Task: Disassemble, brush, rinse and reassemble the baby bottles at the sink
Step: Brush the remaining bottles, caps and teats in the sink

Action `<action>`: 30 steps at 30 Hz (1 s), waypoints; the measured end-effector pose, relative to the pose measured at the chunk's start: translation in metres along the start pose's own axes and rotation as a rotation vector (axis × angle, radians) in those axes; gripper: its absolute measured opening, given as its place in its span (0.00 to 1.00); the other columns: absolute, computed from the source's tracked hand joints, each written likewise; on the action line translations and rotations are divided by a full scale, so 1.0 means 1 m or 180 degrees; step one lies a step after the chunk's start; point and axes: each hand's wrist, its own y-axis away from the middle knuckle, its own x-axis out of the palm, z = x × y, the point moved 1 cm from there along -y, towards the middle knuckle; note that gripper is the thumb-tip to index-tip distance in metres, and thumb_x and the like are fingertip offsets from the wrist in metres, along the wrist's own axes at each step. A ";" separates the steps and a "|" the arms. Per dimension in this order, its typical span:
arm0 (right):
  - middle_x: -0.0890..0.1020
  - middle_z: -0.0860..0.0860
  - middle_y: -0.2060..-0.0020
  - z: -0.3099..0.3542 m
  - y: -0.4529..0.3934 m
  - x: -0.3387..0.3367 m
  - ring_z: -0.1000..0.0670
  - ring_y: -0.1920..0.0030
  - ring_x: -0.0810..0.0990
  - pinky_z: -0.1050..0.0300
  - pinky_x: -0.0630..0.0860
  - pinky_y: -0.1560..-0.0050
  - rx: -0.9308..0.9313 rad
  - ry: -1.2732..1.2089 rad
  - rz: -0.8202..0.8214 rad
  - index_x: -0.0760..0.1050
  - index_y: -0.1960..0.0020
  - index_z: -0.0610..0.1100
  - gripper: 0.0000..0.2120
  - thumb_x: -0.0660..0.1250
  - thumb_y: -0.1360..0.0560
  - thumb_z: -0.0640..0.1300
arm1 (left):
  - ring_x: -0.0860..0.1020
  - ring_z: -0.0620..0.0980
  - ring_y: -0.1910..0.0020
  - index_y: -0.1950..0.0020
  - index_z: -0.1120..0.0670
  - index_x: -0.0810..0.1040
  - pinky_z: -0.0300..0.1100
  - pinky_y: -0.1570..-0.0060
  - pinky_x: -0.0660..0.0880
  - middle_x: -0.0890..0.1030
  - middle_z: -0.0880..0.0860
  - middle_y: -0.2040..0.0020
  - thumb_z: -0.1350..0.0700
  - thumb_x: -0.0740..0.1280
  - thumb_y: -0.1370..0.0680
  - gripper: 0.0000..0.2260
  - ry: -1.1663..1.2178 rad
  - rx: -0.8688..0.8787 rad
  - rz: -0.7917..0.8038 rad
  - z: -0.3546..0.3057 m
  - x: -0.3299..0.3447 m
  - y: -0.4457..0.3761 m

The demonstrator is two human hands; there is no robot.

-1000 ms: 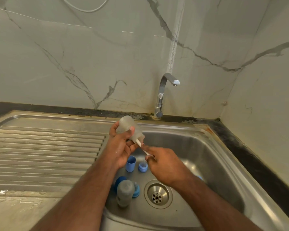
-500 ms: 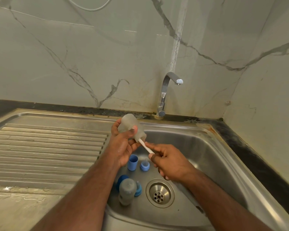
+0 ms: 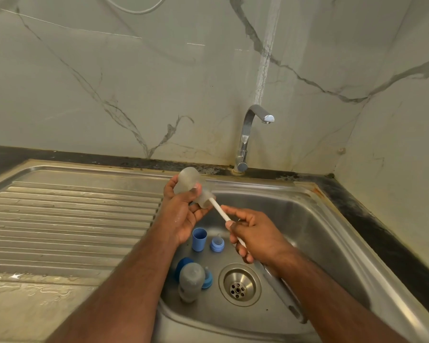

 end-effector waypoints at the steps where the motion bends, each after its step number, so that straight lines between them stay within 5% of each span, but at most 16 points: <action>1: 0.79 0.52 0.62 -0.002 -0.002 0.003 0.54 0.69 0.75 0.59 0.73 0.69 -0.0076 0.0397 -0.0162 0.71 0.27 0.59 0.20 0.62 0.17 0.44 | 0.83 0.67 0.43 0.28 0.42 0.66 0.57 0.51 0.84 0.75 0.63 0.33 0.64 0.70 0.21 0.28 -0.0075 0.0021 0.0007 0.001 0.001 0.000; 4: 0.81 0.52 0.54 -0.002 0.000 0.015 0.56 0.66 0.76 0.62 0.73 0.65 -0.0184 0.1307 -0.0154 0.66 0.25 0.60 0.21 0.60 0.16 0.46 | 0.82 0.67 0.42 0.28 0.42 0.67 0.59 0.49 0.83 0.73 0.62 0.32 0.64 0.70 0.21 0.28 -0.0197 0.0075 -0.0010 0.002 0.001 0.000; 9: 0.78 0.48 0.66 0.004 0.007 0.001 0.54 0.75 0.70 0.61 0.68 0.77 0.0025 -0.0325 0.0273 0.73 0.29 0.59 0.20 0.63 0.18 0.41 | 0.82 0.67 0.43 0.29 0.42 0.68 0.56 0.51 0.84 0.74 0.62 0.33 0.63 0.70 0.22 0.27 0.0124 0.0037 0.0034 -0.005 0.001 0.001; 14: 0.79 0.57 0.57 0.000 0.002 0.013 0.58 0.68 0.74 0.65 0.70 0.66 -0.0178 0.1182 -0.0228 0.68 0.26 0.60 0.20 0.61 0.17 0.47 | 0.82 0.67 0.42 0.30 0.42 0.68 0.59 0.49 0.83 0.73 0.62 0.32 0.64 0.70 0.22 0.27 -0.0094 0.0095 -0.0029 0.000 0.002 0.001; 19: 0.79 0.47 0.64 0.005 0.006 0.012 0.54 0.75 0.71 0.61 0.69 0.75 -0.0008 -0.0169 0.0073 0.72 0.28 0.59 0.20 0.62 0.17 0.42 | 0.83 0.68 0.44 0.29 0.43 0.67 0.61 0.46 0.82 0.74 0.63 0.33 0.63 0.70 0.22 0.27 0.0052 0.0027 0.0082 -0.003 0.002 0.003; 23: 0.81 0.54 0.55 0.000 -0.001 0.016 0.59 0.66 0.77 0.71 0.73 0.67 -0.0444 0.0858 -0.0539 0.68 0.26 0.60 0.21 0.61 0.17 0.45 | 0.83 0.68 0.45 0.26 0.45 0.65 0.61 0.46 0.81 0.76 0.64 0.34 0.63 0.69 0.20 0.27 -0.0050 -0.0016 0.0189 0.004 0.010 0.007; 26: 0.81 0.54 0.54 0.000 -0.002 0.024 0.57 0.60 0.77 0.68 0.74 0.58 -0.0556 0.1235 -0.0473 0.66 0.25 0.60 0.21 0.59 0.16 0.47 | 0.83 0.69 0.45 0.25 0.46 0.65 0.60 0.47 0.81 0.76 0.64 0.34 0.62 0.69 0.20 0.27 -0.0007 -0.0045 0.0208 0.002 0.011 0.008; 30: 0.78 0.59 0.65 0.005 -0.006 0.011 0.63 0.70 0.75 0.71 0.68 0.67 -0.0492 0.1306 -0.0209 0.71 0.28 0.61 0.20 0.62 0.18 0.47 | 0.83 0.69 0.45 0.26 0.45 0.66 0.61 0.48 0.82 0.76 0.64 0.35 0.63 0.69 0.21 0.27 0.0031 -0.0106 0.0183 -0.001 0.009 0.008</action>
